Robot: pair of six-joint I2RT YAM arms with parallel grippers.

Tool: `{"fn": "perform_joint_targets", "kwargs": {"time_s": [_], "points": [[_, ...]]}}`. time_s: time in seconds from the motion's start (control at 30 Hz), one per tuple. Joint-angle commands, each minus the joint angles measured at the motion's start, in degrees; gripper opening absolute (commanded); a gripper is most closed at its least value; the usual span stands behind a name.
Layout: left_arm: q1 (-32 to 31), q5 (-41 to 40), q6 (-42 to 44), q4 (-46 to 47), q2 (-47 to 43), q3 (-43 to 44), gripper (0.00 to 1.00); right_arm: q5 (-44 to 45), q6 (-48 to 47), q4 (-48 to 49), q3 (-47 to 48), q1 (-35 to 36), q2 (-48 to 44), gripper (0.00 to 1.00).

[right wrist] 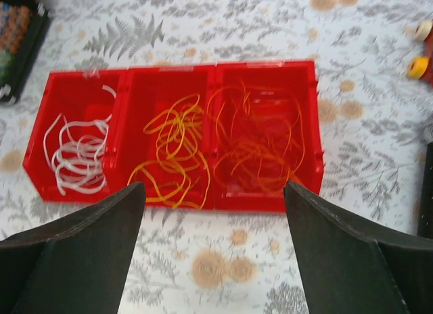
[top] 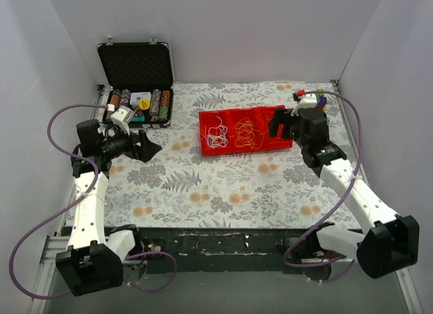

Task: Untangle the cables

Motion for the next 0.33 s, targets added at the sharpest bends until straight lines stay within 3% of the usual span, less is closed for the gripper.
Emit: {"fn": "perform_joint_targets", "kwargs": {"time_s": [0.0,0.3], "points": [[-0.1,-6.96,-4.56,4.67,-2.71,-3.08,0.98,-5.41,1.15,2.39,-7.37,-0.17,-9.21,0.91],[-0.1,-14.88,-10.63,7.4,-1.31,-3.62,0.98,-5.49,-0.43,-3.06,-8.79,-0.17,-15.73,0.92]]}}
